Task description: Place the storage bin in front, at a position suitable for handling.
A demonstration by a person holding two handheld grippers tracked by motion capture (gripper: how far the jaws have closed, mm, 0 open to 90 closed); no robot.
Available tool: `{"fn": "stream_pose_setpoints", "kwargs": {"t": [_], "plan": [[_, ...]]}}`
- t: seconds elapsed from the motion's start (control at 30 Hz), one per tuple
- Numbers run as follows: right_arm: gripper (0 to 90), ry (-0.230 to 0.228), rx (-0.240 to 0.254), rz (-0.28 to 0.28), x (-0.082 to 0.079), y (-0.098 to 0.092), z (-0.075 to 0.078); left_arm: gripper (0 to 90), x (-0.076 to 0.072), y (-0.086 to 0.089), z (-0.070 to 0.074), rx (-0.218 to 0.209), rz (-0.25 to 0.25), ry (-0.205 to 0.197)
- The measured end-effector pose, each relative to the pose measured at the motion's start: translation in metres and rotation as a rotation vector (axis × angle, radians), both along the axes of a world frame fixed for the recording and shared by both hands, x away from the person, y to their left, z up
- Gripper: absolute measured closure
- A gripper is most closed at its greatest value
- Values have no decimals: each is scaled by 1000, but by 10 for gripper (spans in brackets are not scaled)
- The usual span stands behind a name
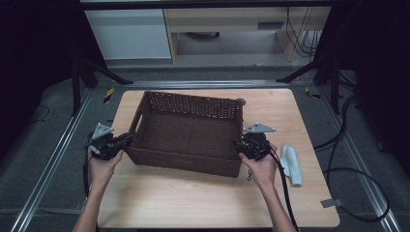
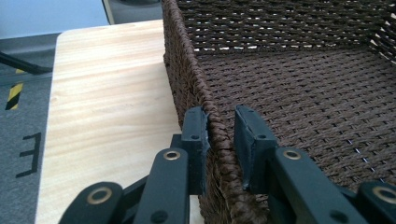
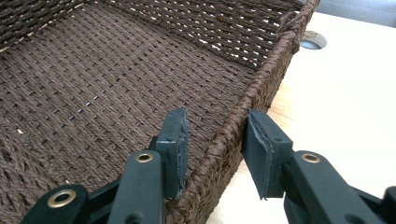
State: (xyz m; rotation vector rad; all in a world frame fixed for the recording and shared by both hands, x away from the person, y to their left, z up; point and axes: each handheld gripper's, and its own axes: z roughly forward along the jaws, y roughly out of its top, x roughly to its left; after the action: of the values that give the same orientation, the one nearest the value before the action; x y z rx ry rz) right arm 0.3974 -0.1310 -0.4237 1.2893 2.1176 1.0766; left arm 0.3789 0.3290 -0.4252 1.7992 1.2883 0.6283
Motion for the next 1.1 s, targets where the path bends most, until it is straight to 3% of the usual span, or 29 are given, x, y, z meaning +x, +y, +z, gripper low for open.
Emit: {"fn": "stream_pose_setpoints", "kwargs": {"t": [0.23, 0.3, 0.5, 0.53, 0.8, 0.97, 1.1], "plan": [[615, 5, -5, 12, -13, -14, 1, 702, -17, -9, 2, 11, -41, 2], [606, 4, 8, 14, -13, -16, 0, 684, -14, -7, 6, -9, -41, -10], [529, -11, 54, 30, -9, -21, 6, 654, 5, 0, 11, 4, -42, -20], [531, -35, 52, 17, -8, -22, 8, 651, 8, 1, 10, -2, -49, -22], [514, -21, 56, 4, 6, -27, 6, 692, 27, -3, 1, -11, -93, -14], [534, -5, 110, 14, 14, -28, -3, 703, 25, -4, -1, -9, -86, -27], [586, -15, 78, 11, 12, -23, -5, 714, 18, -7, -2, -22, -66, -35]]}}
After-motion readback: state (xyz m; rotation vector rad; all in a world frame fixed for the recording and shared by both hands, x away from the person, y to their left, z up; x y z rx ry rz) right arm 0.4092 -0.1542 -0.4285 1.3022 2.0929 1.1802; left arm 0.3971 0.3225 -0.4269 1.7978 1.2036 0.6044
